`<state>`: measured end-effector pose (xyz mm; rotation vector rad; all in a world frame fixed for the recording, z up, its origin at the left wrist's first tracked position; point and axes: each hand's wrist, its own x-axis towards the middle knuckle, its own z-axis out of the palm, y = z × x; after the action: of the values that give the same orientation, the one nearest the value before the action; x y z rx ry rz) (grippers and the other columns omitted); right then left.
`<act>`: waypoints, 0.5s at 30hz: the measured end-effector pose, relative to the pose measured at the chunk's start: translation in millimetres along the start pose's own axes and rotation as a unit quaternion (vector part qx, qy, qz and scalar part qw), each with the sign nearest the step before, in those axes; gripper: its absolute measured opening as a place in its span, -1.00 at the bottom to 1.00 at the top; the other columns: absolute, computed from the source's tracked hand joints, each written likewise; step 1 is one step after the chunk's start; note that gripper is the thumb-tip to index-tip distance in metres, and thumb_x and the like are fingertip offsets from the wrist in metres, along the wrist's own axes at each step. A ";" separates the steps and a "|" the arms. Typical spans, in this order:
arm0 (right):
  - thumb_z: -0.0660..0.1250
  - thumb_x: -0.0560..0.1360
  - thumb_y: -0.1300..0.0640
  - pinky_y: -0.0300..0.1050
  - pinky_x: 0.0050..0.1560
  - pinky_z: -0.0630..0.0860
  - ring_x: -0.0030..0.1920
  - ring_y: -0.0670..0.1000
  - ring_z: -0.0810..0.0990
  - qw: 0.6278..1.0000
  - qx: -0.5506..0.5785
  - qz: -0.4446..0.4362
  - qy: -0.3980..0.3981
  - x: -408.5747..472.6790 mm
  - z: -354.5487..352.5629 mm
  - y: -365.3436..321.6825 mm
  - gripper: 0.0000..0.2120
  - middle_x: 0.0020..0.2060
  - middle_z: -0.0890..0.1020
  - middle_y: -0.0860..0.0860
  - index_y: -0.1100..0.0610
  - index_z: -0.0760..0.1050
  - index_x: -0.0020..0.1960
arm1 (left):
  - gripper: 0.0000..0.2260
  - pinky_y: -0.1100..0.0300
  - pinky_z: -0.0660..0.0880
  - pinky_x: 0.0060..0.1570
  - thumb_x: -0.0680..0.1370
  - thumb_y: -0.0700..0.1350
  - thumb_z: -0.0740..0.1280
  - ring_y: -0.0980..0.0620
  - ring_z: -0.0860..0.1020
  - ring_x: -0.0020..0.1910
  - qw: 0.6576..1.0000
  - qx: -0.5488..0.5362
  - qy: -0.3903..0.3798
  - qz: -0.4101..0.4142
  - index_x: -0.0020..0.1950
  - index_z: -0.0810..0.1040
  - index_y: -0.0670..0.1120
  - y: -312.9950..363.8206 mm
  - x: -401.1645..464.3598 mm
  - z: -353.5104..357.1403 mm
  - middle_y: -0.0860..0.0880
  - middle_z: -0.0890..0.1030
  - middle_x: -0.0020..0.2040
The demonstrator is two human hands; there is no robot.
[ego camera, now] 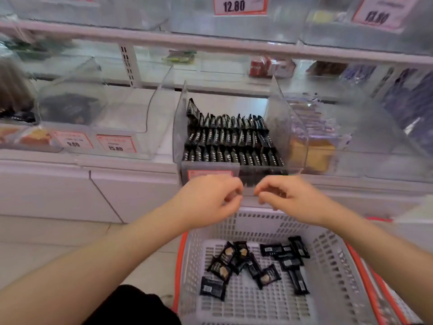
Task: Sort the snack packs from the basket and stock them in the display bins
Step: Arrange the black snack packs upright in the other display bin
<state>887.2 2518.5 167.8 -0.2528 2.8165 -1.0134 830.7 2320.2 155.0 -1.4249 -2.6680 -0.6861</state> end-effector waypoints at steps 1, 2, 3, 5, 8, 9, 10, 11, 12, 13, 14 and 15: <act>0.28 0.53 0.19 -0.37 -0.26 0.39 -0.32 -0.15 0.49 0.999 -0.005 0.029 -0.032 -6.1 11.9 18.9 -0.91 -0.26 0.61 -0.04 0.07 0.54 -0.03 | -0.84 0.17 0.39 -0.20 0.53 -0.04 0.22 0.09 0.42 -0.22 0.999 0.002 -0.043 -0.009 0.03 0.52 -0.04 2.2 0.7 18.1 0.09 0.48 -0.19; 0.27 0.54 0.17 -0.40 -0.25 0.37 -0.28 -0.14 0.48 0.996 -0.020 0.057 -0.062 -10.9 25.3 39.2 -0.91 -0.22 0.60 -0.05 0.10 0.55 0.00 | -0.83 0.15 0.43 -0.18 0.53 -0.04 0.21 0.04 0.48 -0.16 0.996 0.007 -0.089 -0.024 0.04 0.52 -0.05 3.2 1.8 37.4 0.04 0.54 -0.14; 0.27 0.54 0.15 -0.41 -0.26 0.35 -0.24 -0.13 0.47 0.992 -0.042 0.083 -0.087 -14.9 38.7 59.4 -0.87 -0.18 0.59 -0.04 0.15 0.55 0.03 | -0.83 0.11 0.47 -0.14 0.54 -0.05 0.20 -0.02 0.52 -0.10 0.990 0.014 -0.134 -0.039 0.04 0.51 -0.05 3.5 2.5 57.8 0.00 0.58 -0.08; 0.26 0.55 0.13 -0.33 -0.24 0.32 -0.13 -0.06 0.53 0.981 -0.070 0.132 -0.125 -22.6 65.6 99.2 -0.80 -0.08 0.63 0.04 0.23 0.55 0.06 | -0.82 0.04 0.50 -0.08 0.54 -0.05 0.17 -0.09 0.54 -0.01 0.975 0.035 -0.211 -0.062 0.04 0.51 -0.07 0.5 2.1 101.4 -0.07 0.59 0.00; 0.23 0.54 0.15 -0.20 -0.13 0.34 0.03 0.08 0.57 0.964 -0.072 0.195 -0.164 -35.0 105.7 152.0 -0.82 0.00 0.63 0.12 0.23 0.54 0.02 | -0.81 0.09 0.46 -0.15 0.55 -0.07 0.16 -0.14 0.53 0.03 0.945 0.074 -0.302 -0.101 0.04 0.50 -0.11 -10.6 -4.1 167.8 -0.13 0.57 0.05; 0.21 0.55 0.15 -0.16 -0.13 0.36 0.03 0.12 0.56 0.959 -0.067 0.215 -0.174 -39.3 119.8 167.7 -0.82 0.00 0.63 0.15 0.24 0.53 -0.01 | -0.81 0.10 0.43 -0.18 0.55 -0.09 0.15 -0.16 0.53 0.03 0.933 0.082 -0.331 -0.112 0.04 0.50 -0.13 -14.6 -8.0 187.8 -0.15 0.56 0.07; 0.20 0.55 0.15 -0.13 -0.15 0.36 0.01 0.15 0.56 0.953 -0.060 0.234 -0.184 -43.8 134.5 183.0 -0.81 -0.01 0.62 0.18 0.25 0.51 -0.03 | -0.80 0.09 0.43 -0.17 0.55 -0.11 0.15 -0.17 0.53 0.02 0.922 0.081 -0.359 -0.122 0.05 0.50 -0.15 -18.7 -12.2 207.4 -0.17 0.54 0.08; 0.19 0.57 0.14 -0.10 -0.18 0.35 0.01 0.19 0.55 0.946 -0.055 0.253 -0.195 -47.7 148.9 197.4 -0.80 -0.02 0.61 0.22 0.27 0.50 -0.04 | -0.80 0.07 0.46 -0.14 0.55 -0.12 0.15 -0.17 0.52 0.02 0.912 0.075 -0.381 -0.131 0.06 0.50 -0.16 -22.9 -17.0 224.9 -0.18 0.53 0.09; 0.18 0.58 0.12 -0.07 -0.17 0.38 0.01 0.22 0.54 0.938 -0.052 0.269 -0.212 -51.0 163.7 211.5 -0.78 -0.01 0.59 0.26 0.28 0.48 -0.03 | -0.79 0.04 0.50 -0.09 0.56 -0.12 0.14 -0.17 0.51 0.03 0.904 0.066 -0.398 -0.143 0.07 0.49 -0.17 -27.2 -23.1 241.6 -0.18 0.51 0.10; 0.16 0.59 0.11 -0.03 -0.11 0.43 0.02 0.24 0.53 0.929 -0.049 0.284 -0.231 -54.0 178.0 224.4 -0.76 0.02 0.58 0.27 0.29 0.48 0.02 | -0.79 0.03 0.50 -0.05 0.57 -0.11 0.13 -0.16 0.51 0.03 0.895 0.056 -0.413 -0.157 0.09 0.47 -0.17 -31.6 -29.6 256.7 -0.17 0.50 0.11; 0.15 0.60 0.10 0.00 -0.04 0.46 0.04 0.23 0.53 0.921 -0.043 0.297 -0.250 -56.4 191.3 236.0 -0.74 0.06 0.57 0.26 0.28 0.47 0.09 | -0.78 0.04 0.49 -0.05 0.58 -0.10 0.13 -0.16 0.50 0.03 0.887 0.049 -0.427 -0.171 0.10 0.47 -0.17 -36.1 -37.0 271.3 -0.17 0.49 0.11; 0.15 0.60 0.09 -0.01 0.01 0.47 0.06 0.20 0.53 0.914 -0.040 0.303 -0.268 -57.6 202.8 246.6 -0.73 0.11 0.55 0.22 0.25 0.46 0.16 | -0.78 0.07 0.47 -0.07 0.58 -0.09 0.13 -0.15 0.50 0.03 0.878 0.044 -0.440 -0.184 0.11 0.46 -0.17 -40.1 -44.7 284.3 -0.17 0.48 0.12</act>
<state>953.7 2592.2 -141.2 0.2852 2.2016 -0.5712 872.5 2379.4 -126.5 -1.4515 -3.6427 0.1783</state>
